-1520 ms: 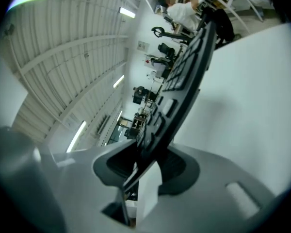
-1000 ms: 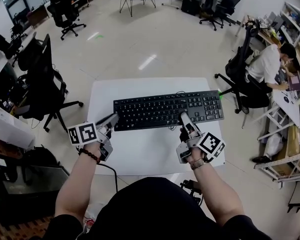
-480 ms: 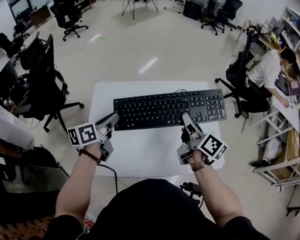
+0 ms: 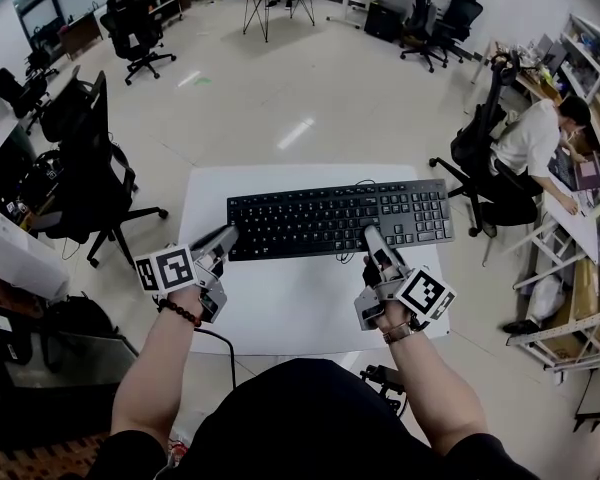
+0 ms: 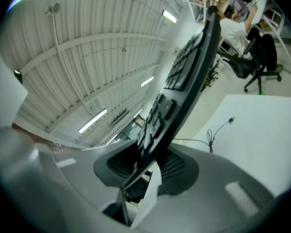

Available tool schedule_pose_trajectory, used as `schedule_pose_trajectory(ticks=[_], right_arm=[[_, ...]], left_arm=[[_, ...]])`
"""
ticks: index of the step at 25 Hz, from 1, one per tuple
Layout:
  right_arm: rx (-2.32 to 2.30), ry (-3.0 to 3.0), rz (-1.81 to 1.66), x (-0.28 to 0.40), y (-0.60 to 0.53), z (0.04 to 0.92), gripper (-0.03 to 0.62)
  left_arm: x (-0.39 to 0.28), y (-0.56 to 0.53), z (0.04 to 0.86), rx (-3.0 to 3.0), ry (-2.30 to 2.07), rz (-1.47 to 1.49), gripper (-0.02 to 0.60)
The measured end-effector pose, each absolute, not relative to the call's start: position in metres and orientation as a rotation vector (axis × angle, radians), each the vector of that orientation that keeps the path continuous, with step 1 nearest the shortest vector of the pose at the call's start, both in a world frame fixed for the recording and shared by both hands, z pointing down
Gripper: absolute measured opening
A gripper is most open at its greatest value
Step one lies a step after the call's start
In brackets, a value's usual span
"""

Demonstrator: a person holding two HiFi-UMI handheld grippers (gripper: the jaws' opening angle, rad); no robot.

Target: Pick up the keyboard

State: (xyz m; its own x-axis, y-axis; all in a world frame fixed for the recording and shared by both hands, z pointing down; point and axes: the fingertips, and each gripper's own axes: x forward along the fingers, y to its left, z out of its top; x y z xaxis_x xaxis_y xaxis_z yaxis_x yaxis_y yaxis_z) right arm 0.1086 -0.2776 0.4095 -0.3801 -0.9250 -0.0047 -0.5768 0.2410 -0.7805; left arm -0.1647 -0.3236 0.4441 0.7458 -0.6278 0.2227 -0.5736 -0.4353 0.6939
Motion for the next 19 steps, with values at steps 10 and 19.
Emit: schedule_pose_trajectory(ticks=[10, 19], right_arm=[[-1.364, 2.063, -0.956, 0.1089, -0.2771, 0.4061, 0.121], [-1.375, 2.057, -0.959, 0.1108, -0.2757, 0.4034, 0.121]], left_arm=[[-0.1631, -0.3249, 0.4429, 2.154, -0.895, -0.094, 0.098], [-0.1621, -0.3240, 0.4390, 2.155, -0.896, -0.097, 0.098]])
